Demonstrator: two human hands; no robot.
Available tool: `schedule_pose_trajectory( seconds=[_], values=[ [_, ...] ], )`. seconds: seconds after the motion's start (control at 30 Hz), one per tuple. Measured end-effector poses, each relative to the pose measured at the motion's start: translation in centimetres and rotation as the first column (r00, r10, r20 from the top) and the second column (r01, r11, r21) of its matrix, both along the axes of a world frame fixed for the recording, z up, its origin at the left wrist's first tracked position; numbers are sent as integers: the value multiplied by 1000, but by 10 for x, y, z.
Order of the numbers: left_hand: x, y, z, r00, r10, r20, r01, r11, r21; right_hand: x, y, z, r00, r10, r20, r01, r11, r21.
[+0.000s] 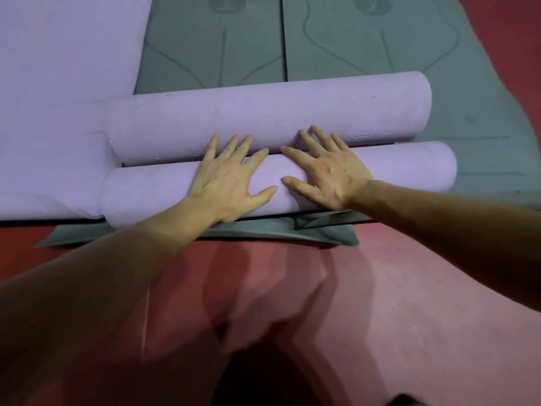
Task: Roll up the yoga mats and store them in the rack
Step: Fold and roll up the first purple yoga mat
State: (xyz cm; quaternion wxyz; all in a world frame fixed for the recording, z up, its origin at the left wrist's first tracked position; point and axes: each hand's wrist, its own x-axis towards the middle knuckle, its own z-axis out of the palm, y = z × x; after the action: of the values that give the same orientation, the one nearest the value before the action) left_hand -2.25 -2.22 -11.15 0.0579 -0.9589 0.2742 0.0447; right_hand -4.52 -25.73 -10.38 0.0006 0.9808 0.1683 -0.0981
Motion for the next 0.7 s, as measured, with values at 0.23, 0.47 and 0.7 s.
schedule_pose_trajectory(
  seconds=[0.23,0.47,0.7],
  values=[
    [11,0,-1,995,59,-81,-63,997,-53,7,3,1,998,-53,14,53,998,29],
    [16,-1,2,998,22,-53,-27,995,-100,5,0,-1,999,-34,11,33,999,7],
    [15,-2,1,995,12,-99,-18,999,-50,11,-2,2,1000,-20,0,20,1000,17]
  ],
)
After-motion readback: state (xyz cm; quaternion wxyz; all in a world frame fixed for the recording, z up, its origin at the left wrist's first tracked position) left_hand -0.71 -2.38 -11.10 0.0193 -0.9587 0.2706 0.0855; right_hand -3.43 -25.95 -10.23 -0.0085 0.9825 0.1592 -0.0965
